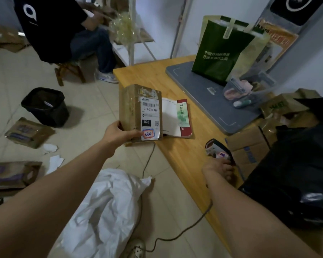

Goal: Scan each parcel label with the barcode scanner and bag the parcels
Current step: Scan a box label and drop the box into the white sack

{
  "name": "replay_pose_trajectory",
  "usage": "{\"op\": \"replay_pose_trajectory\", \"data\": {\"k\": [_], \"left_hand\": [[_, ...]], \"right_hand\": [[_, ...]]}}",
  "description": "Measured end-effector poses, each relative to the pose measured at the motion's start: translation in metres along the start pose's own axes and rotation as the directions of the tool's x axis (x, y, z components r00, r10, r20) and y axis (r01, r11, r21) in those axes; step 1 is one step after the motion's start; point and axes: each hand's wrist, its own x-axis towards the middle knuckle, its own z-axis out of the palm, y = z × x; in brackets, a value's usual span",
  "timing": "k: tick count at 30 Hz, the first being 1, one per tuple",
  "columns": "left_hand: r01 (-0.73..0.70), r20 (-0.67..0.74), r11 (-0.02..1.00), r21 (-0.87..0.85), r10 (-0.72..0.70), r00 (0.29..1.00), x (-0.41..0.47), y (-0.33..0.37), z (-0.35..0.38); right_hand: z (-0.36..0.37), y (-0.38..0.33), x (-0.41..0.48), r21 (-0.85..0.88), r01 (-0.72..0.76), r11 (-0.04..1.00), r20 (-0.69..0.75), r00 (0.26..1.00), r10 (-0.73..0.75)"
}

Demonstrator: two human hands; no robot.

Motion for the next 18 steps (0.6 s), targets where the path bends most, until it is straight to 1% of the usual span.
{"op": "replay_pose_trajectory", "data": {"k": [2,3,5,7,8,10,13,15,18], "left_hand": [[-0.008,-0.007,1.0,0.016,0.008,1.0,-0.002,-0.001,-0.001],[-0.007,-0.009,1.0,0.027,0.007,1.0,-0.002,-0.003,-0.003],[-0.005,-0.007,0.999,0.045,0.006,1.0,-0.004,-0.006,-0.005],[-0.004,-0.005,0.998,0.056,0.005,1.0,-0.004,-0.008,-0.008],[-0.008,-0.003,0.998,0.067,0.008,1.0,-0.006,-0.009,-0.008],[-0.026,-0.004,0.996,0.084,0.026,1.0,-0.009,-0.008,-0.007],[-0.061,0.009,0.996,0.068,0.061,0.998,-0.011,-0.008,-0.005],[-0.081,0.01,0.996,0.043,0.081,0.997,-0.012,-0.01,-0.002],[-0.119,-0.01,0.992,0.032,0.12,0.993,-0.009,-0.013,0.003]], "right_hand": [[0.002,0.003,0.005,0.023,-0.006,1.0,0.002,1.0,0.006],[0.002,0.003,0.004,0.063,0.004,0.998,0.022,1.0,-0.005],[-0.001,0.003,0.001,0.225,0.006,0.974,0.105,0.994,-0.03],[-0.002,0.001,-0.006,0.441,-0.057,0.896,0.194,0.981,-0.032],[-0.003,0.0,-0.012,0.516,-0.079,0.853,0.215,0.976,-0.04],[-0.002,-0.002,-0.023,0.612,-0.078,0.787,0.23,0.97,-0.083],[0.002,-0.007,-0.034,0.712,-0.072,0.699,0.244,0.958,-0.15],[0.005,-0.007,-0.037,0.727,-0.062,0.684,0.244,0.954,-0.172],[0.012,-0.007,-0.04,0.757,0.007,0.654,0.198,0.951,-0.239]]}}
